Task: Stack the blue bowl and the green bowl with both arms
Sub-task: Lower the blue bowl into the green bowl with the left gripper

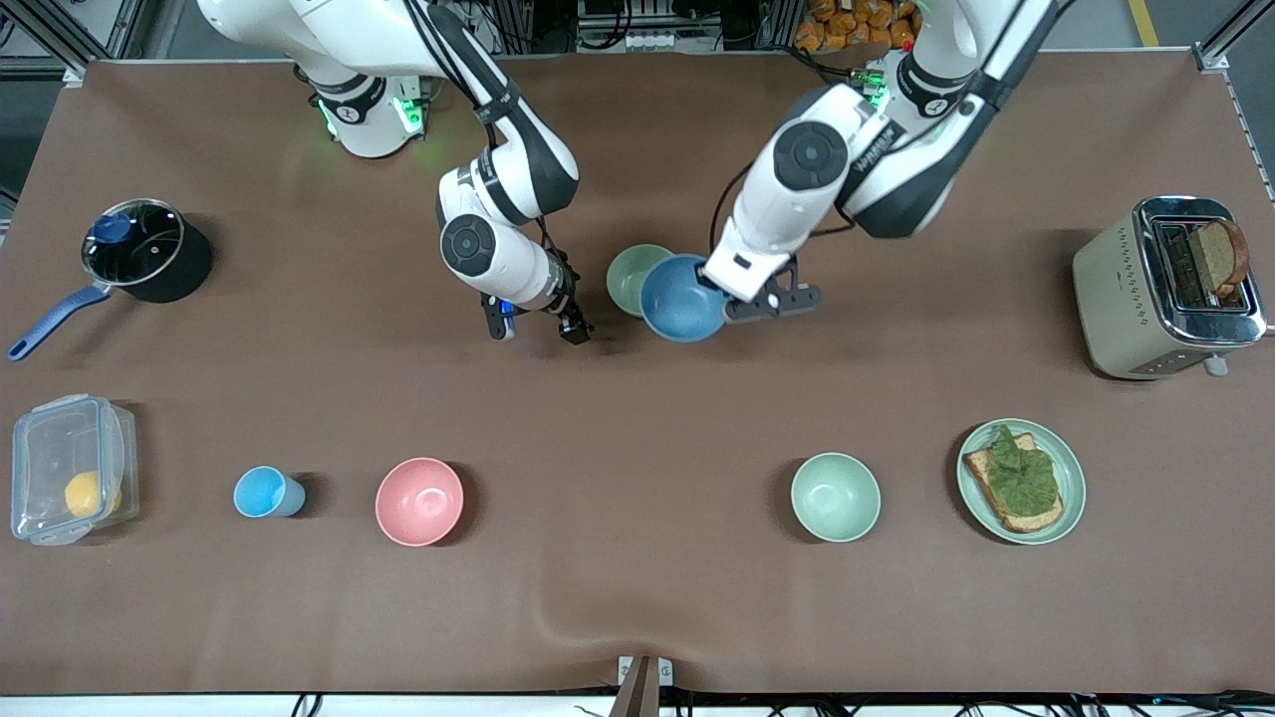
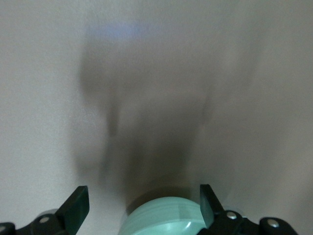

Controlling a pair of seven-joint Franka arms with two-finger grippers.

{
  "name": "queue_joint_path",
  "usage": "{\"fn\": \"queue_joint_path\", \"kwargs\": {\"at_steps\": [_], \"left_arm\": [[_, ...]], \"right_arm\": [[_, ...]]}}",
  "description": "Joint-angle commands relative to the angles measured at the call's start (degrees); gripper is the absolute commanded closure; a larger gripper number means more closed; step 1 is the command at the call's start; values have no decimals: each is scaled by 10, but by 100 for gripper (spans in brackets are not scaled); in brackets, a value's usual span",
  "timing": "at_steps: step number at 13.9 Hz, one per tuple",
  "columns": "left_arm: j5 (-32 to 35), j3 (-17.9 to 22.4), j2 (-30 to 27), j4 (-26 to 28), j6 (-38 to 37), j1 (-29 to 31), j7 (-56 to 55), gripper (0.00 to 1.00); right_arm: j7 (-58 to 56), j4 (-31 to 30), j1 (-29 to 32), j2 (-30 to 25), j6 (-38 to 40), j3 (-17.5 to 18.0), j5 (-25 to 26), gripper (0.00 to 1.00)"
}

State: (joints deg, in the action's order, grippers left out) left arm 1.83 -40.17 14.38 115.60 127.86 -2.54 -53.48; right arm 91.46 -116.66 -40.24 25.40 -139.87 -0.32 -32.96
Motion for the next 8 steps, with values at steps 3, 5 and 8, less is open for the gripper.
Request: {"fn": "queue_joint_path", "kwargs": {"at_steps": [3,5,8], "left_arm": [[-13,-7,15,24,51,-3,-8,100],[-14,-7,30,24,51,-19,-8,100],[-11,-7,44,26,51,-32,-8,100]], "right_arm": [[9,-8,-24,16,-45,3,-43,0],[9,-10,-32,23,-61,3,-43,0],[10,-15,-43,23,-65,3,-43,0]]}}
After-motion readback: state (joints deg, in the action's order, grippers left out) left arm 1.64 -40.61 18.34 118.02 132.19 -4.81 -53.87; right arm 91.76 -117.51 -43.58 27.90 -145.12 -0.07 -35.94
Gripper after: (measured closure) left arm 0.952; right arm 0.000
